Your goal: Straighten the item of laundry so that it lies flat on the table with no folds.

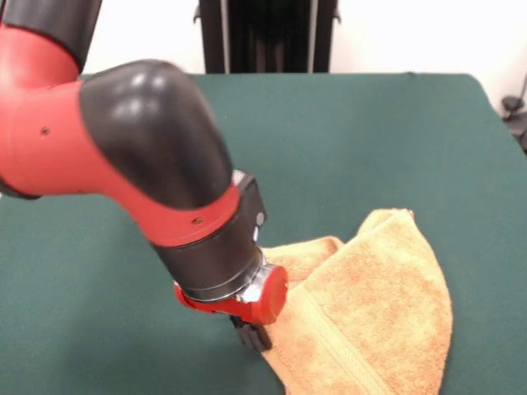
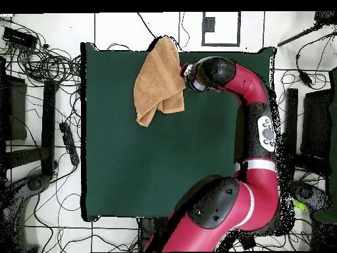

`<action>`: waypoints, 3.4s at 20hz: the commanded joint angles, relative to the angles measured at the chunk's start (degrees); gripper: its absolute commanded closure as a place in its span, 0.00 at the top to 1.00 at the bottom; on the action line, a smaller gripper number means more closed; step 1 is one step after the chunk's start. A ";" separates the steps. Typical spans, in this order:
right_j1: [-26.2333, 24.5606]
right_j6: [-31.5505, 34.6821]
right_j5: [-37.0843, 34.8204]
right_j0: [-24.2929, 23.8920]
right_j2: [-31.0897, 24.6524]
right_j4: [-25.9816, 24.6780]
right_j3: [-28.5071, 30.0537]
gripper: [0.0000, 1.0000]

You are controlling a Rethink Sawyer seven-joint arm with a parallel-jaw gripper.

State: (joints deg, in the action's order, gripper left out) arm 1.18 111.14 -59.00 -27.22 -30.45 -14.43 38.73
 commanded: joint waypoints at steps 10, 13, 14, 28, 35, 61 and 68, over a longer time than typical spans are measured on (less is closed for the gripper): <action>-10.51 -7.91 -18.95 8.40 -13.53 9.90 -12.11 0.00; -11.32 -5.58 -18.56 9.70 -15.68 9.11 -15.00 0.00; -11.54 -5.00 -17.84 10.06 -16.49 8.97 -15.58 0.00; -9.12 -14.20 -20.94 9.13 -9.58 -3.95 -17.17 0.00; -2.89 -25.26 -14.48 0.52 -2.55 -4.37 -0.35 0.00; 8.97 -13.27 4.20 -10.96 -12.04 4.00 25.44 0.00; 10.07 -6.63 11.18 -8.07 -9.99 6.15 28.80 0.00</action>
State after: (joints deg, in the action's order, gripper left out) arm 11.24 99.82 -53.65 -40.29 -36.20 -10.58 55.02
